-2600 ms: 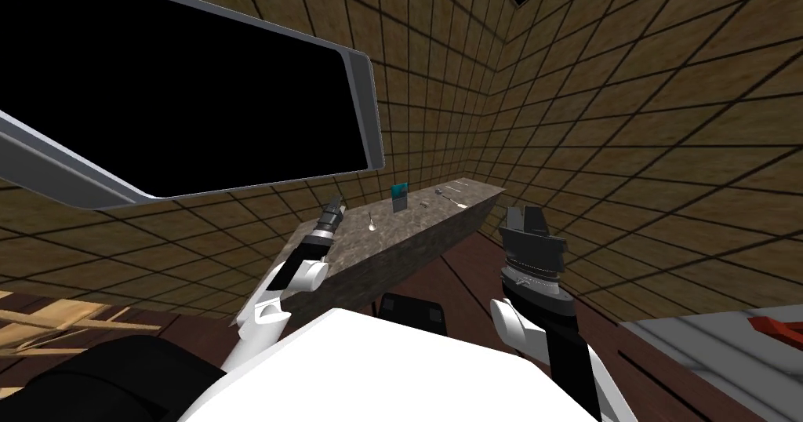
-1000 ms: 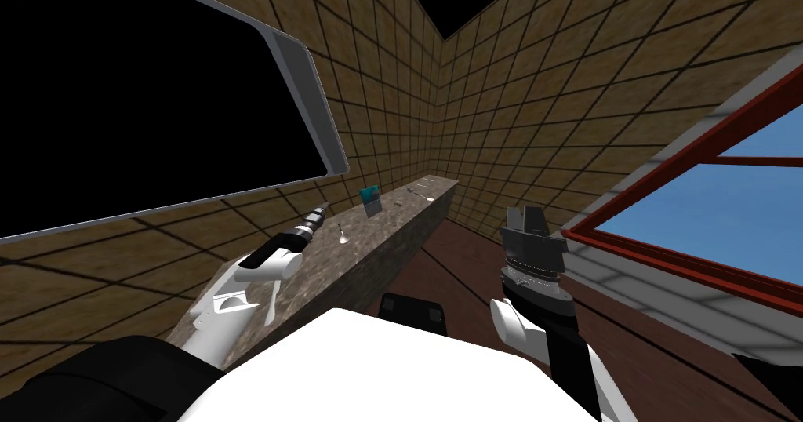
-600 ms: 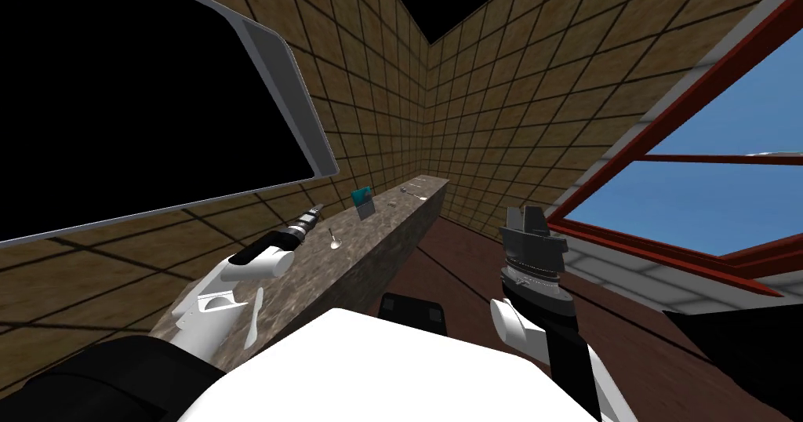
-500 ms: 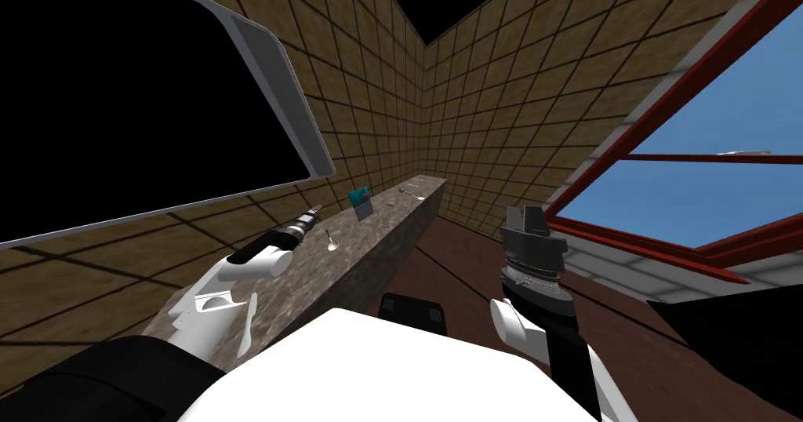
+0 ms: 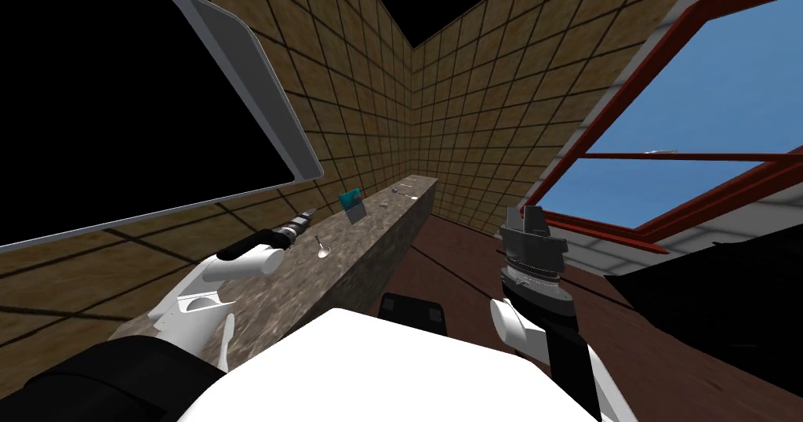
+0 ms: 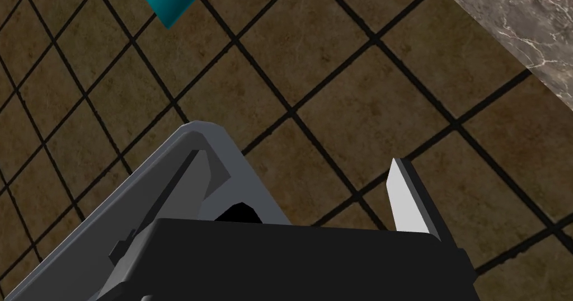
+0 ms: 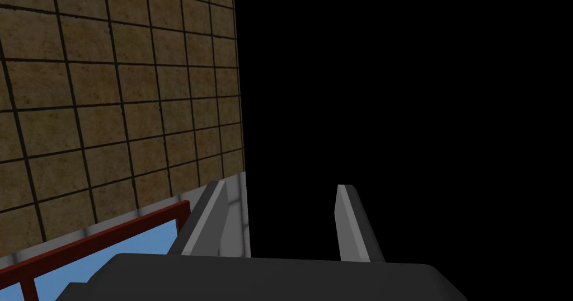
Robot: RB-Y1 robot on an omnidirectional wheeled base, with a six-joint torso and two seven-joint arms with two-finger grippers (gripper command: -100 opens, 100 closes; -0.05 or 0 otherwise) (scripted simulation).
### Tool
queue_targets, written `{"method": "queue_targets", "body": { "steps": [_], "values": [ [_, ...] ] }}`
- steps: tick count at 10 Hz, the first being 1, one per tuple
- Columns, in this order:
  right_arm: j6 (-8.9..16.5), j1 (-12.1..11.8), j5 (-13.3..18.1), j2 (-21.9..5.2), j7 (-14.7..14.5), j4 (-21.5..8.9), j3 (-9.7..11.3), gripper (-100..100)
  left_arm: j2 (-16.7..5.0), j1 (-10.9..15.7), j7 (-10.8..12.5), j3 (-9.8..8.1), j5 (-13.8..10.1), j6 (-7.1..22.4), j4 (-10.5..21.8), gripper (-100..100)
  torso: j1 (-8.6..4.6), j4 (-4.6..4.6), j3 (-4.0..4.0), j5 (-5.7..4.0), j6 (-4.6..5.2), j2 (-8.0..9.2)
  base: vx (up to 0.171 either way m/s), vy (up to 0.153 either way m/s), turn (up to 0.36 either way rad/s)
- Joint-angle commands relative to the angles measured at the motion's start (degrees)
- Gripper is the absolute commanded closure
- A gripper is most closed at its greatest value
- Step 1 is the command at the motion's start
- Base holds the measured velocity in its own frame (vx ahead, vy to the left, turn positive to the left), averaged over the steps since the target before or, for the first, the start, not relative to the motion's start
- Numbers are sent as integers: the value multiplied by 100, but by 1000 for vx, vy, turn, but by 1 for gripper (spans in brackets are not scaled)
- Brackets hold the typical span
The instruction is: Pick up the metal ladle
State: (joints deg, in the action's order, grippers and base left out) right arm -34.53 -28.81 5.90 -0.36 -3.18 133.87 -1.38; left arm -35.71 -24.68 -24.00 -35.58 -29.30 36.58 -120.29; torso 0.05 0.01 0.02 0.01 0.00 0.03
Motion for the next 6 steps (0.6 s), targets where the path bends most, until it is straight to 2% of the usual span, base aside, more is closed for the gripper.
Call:
{"method": "queue_targets", "body": {
  "steps": [1, 2, 3, 4, 5, 6],
  "values": [
    [0, 0, 0, 0, 0, 0, 0, 0, -84, -8, -98, -108, -91, 286, 106, -100, 0, 0, 0, 0, 0, 0, -2, 16, -180],
    [0, -2, 0, 0, 0, 0, -1, 0, -84, -8, -98, -108, -91, 319, 106, -100, 3, 0, 1, 1, -10, 1, -1, 9, 57],
    [0, -2, 0, 0, 0, 0, -1, 0, -205, -18, -264, -317, -216, 532, 280, -100, 2, 1, 1, 2, -12, 1, -2, 4, -292],
    [0, 0, 0, 0, 0, 0, 0, 0, -205, -18, -264, -317, -216, 699, 280, -100, 1, 0, 0, 0, -2, 0, -2, 17, -232],
    [0, -1, 0, 0, 0, 0, -1, 0, -205, -18, -264, -317, -216, 742, 280, -100, 4, 0, 0, 2, -8, 0, -1, 13, 25],
    [0, -2, 0, 0, 0, 0, -1, 0, -313, -31, -430, -518, -326, 980, 459, -100, 3, 1, 1, 2, -12, 1, -1, 7, -288]
  ]
}}
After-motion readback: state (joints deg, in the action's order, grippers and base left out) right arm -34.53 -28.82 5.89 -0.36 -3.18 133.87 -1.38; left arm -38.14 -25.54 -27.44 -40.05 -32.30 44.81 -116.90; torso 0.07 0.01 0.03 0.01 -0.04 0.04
